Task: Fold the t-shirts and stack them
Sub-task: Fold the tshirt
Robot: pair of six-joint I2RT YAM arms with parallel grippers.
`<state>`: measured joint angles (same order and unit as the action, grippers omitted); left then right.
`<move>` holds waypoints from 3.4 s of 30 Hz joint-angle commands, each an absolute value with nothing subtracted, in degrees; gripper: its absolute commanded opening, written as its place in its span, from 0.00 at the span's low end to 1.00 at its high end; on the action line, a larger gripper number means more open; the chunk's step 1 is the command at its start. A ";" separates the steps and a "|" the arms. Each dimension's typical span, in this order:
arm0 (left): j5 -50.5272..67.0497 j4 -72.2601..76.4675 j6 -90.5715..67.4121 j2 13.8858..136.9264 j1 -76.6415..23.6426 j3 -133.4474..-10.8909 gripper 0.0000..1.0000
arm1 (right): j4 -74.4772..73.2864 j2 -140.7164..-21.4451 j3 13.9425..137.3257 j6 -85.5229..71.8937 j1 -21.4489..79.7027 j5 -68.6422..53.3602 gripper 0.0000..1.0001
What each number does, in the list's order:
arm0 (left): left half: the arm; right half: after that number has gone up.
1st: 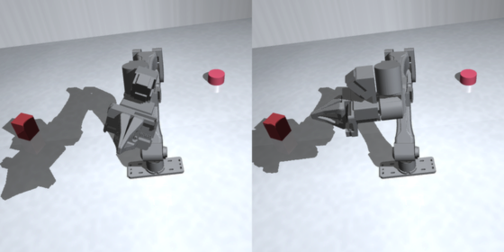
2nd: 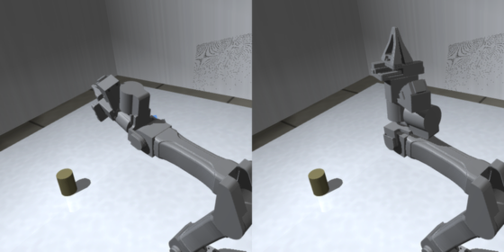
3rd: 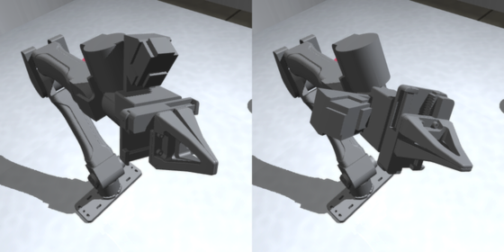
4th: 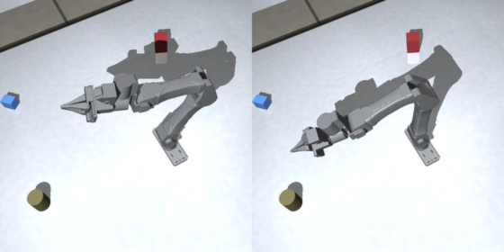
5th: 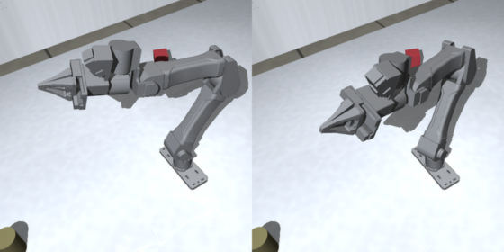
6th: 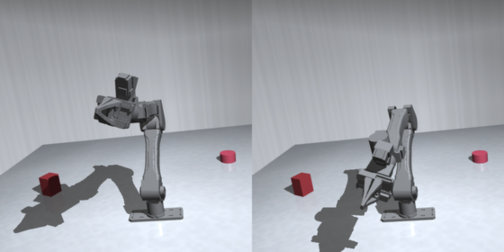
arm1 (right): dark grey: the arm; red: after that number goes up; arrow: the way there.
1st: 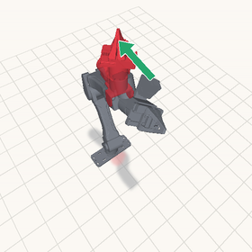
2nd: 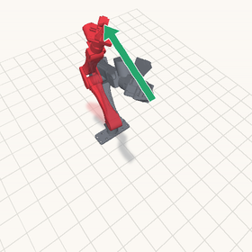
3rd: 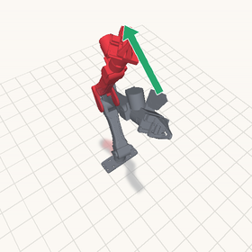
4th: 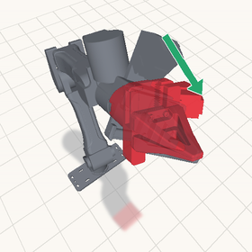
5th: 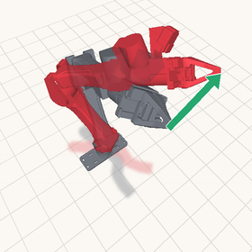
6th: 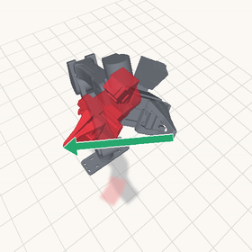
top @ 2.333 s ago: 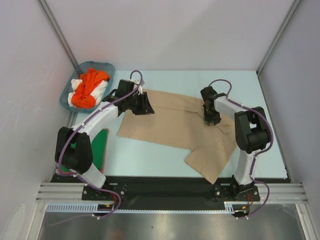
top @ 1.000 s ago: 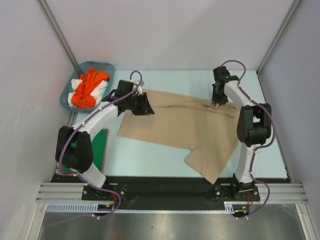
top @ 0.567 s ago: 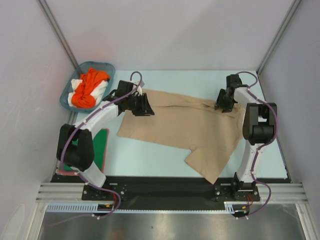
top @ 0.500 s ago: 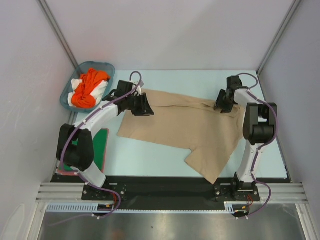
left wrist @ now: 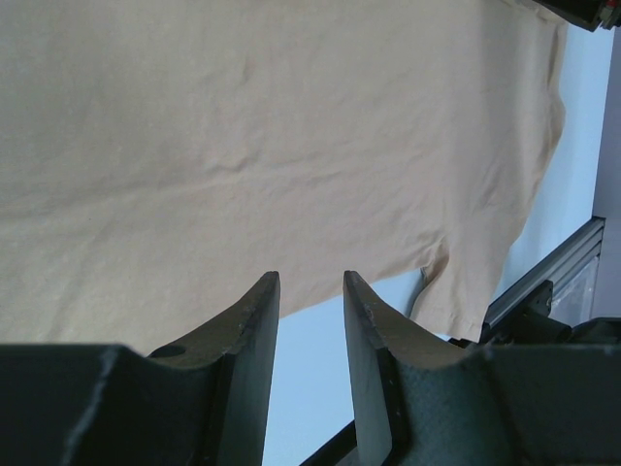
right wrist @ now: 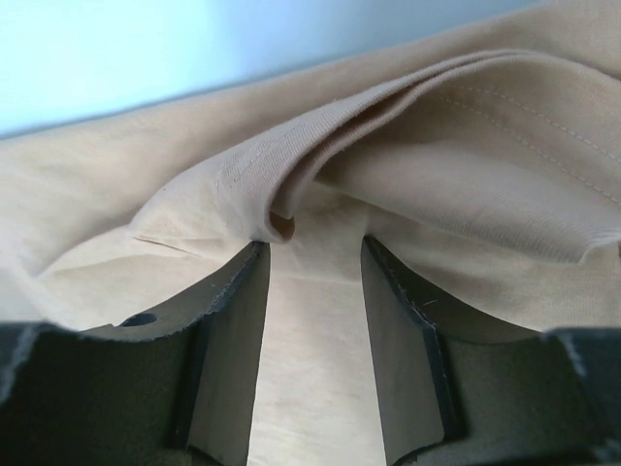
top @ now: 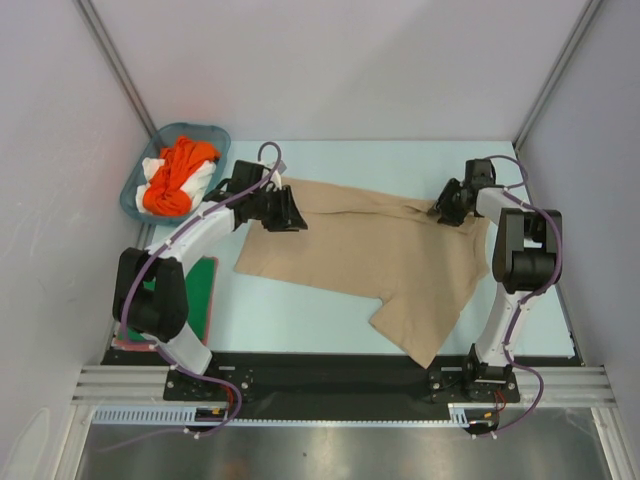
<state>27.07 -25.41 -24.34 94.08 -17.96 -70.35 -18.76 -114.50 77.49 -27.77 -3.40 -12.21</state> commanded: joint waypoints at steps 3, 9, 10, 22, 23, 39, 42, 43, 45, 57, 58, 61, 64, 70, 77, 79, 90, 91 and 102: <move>29.00 -24.96 -23.47 94.04 -17.23 -72.07 0.38 | -13.27 -112.23 77.69 -31.64 -4.22 -15.73 0.46; 29.09 -24.87 -23.47 93.61 -16.70 -71.63 0.38 | -10.72 -111.97 76.55 -33.74 -4.83 -16.96 0.39; 29.09 -24.79 -23.55 93.52 -16.61 -71.28 0.38 | -10.37 -112.67 76.64 -34.10 -5.01 -17.31 0.39; 30.06 -24.43 -23.82 93.61 -16.17 -70.75 0.38 | -3.87 -117.07 76.91 -41.66 -5.80 -22.23 0.20; 29.97 -24.52 -23.64 93.34 -16.08 -70.66 0.38 | -4.48 -116.20 76.30 -41.66 -5.71 -22.24 0.21; 31.29 -23.82 -24.70 92.99 -15.82 -70.23 0.38 | 0.62 -115.92 74.00 -40.17 -6.15 -23.29 0.15; 31.38 -23.82 -24.79 92.46 -15.82 -69.17 0.38 | -2.37 -116.19 75.23 -39.64 -6.33 -23.64 0.00; 31.29 -23.64 -24.79 92.37 -15.82 -68.91 0.38 | -3.07 -115.76 75.15 -39.81 -6.33 -23.38 0.00; 31.20 -23.64 -24.87 91.94 -15.73 -68.73 0.38 | -6.66 -113.39 75.06 -40.25 -6.24 -22.59 0.00; 31.38 -22.85 -24.87 91.06 -14.94 -67.33 0.38 | -18.81 -99.41 68.39 -52.10 -3.08 -21.89 0.00; 31.38 -22.76 -24.87 90.97 -14.85 -67.24 0.38 | -17.68 -98.53 66.38 -54.99 -2.47 -21.97 0.00; 31.64 -22.59 -24.79 90.62 -14.77 -67.06 0.38 | -18.63 -96.68 64.69 -58.61 -0.36 -20.83 0.00; 31.82 -22.59 -24.70 90.18 -14.59 -66.80 0.38 | -20.82 -94.84 64.34 -60.29 1.74 -18.38 0.00; 32.43 -22.41 -24.87 89.30 -14.41 -65.83 0.38 | -27.33 -90.54 63.20 -66.43 7.11 -13.54 0.00; 34.97 -17.86 -27.07 88.86 -14.68 -62.76 0.42 | -20.83 -82.36 51.69 -73.76 16.70 -15.98 0.51; 35.42 -16.53 -27.42 89.03 -15.73 -62.58 0.46 | -23.19 -80.70 52.03 -64.11 12.58 -17.39 0.64; 35.16 5.78 -39.63 97.46 -32.33 -65.56 0.41 | -38.68 -80.68 59.95 -26.56 -6.67 -10.89 0.38; 33.76 8.06 -39.64 100.25 -33.65 -66.35 0.40 | -37.80 -80.86 59.25 -25.32 -7.64 -12.29 0.38; 15.21 17.14 -44.30 116.79 -42.63 -76.53 0.41 | -29.72 -85.51 51.69 -19.87 -13.36 -18.28 0.48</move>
<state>21.58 11.38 -42.87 114.78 -42.54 -71.09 -32.95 -84.90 52.69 -24.03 -12.67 -15.35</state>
